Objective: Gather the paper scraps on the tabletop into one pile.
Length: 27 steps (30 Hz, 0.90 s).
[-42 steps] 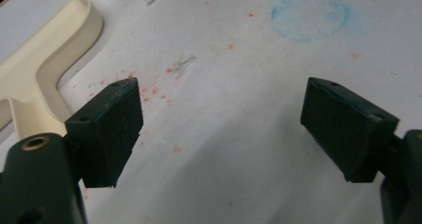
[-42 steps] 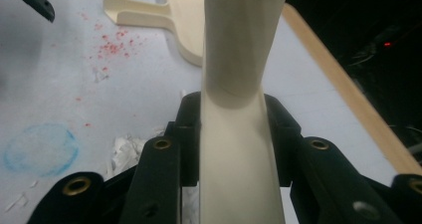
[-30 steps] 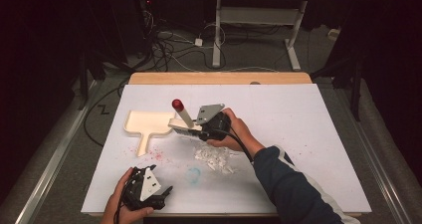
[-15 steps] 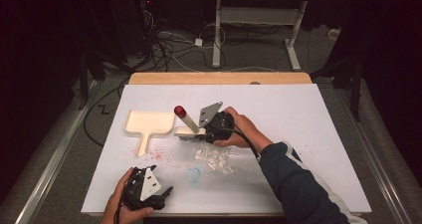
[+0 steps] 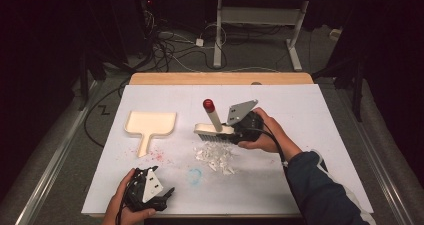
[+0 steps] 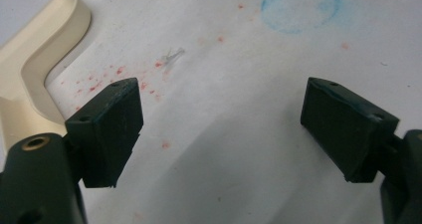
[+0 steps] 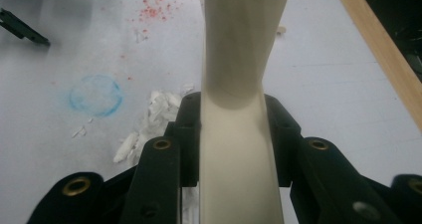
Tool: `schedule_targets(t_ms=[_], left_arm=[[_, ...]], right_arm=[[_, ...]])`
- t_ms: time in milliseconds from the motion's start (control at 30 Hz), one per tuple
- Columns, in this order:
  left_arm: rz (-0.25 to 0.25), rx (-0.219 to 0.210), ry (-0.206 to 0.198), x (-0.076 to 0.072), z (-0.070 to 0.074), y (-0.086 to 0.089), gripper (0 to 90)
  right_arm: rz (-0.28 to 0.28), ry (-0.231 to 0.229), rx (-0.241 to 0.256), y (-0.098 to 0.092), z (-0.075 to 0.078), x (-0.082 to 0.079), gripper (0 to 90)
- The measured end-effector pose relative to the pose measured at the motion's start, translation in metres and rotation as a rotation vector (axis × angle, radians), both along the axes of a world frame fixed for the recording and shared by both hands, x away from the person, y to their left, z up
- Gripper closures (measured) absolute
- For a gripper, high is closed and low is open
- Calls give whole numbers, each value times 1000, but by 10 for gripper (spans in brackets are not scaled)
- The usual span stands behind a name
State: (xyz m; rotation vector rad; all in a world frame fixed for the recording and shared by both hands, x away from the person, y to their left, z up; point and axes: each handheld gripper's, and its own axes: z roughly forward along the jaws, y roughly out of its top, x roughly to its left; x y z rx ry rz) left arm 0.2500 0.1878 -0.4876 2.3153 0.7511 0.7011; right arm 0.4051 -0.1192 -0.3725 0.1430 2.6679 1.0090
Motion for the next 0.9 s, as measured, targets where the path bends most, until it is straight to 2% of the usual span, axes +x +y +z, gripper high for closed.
schedule_targets(t_ms=[100, 167, 233, 333, 400, 533, 633, 700, 767, 867, 900], left_arm=[[3, 1, 0, 0, 0, 0, 162], [4, 0, -3, 0, 0, 0, 162], [7, 1, -5, 0, 0, 0, 162], [10, 5, -2, 0, 0, 0, 162], [9, 5, -1, 1, 0, -1, 162], [9, 10, -1, 2, 0, -2, 162], [7, 9, -3, 2, 0, -2, 162], [7, 7, -2, 2, 0, -2, 162], [6, 7, -1, 2, 0, -1, 162], [8, 4, -3, 1, 0, 0, 162], [7, 3, -3, 1, 1, 0, 162]], right_arm=[[-31, 18, 42, -14, -1, -6, 679], [-56, -6, 54, -22, -2, -12, 679], [-77, -5, 72, -32, -3, -18, 678], [-176, -23, 139, -48, -4, -23, 678], [-262, -39, 177, -55, -8, -25, 678], [-378, -100, 127, -52, -26, -27, 678], [-427, -120, 111, -44, -40, -23, 678], [-438, -131, 92, -39, -47, -21, 678], [-443, -117, 91, -32, -55, -22, 678], [-396, -114, 86, -20, -60, -31, 678], [-375, -100, 92, -16, -60, -35, 678]])
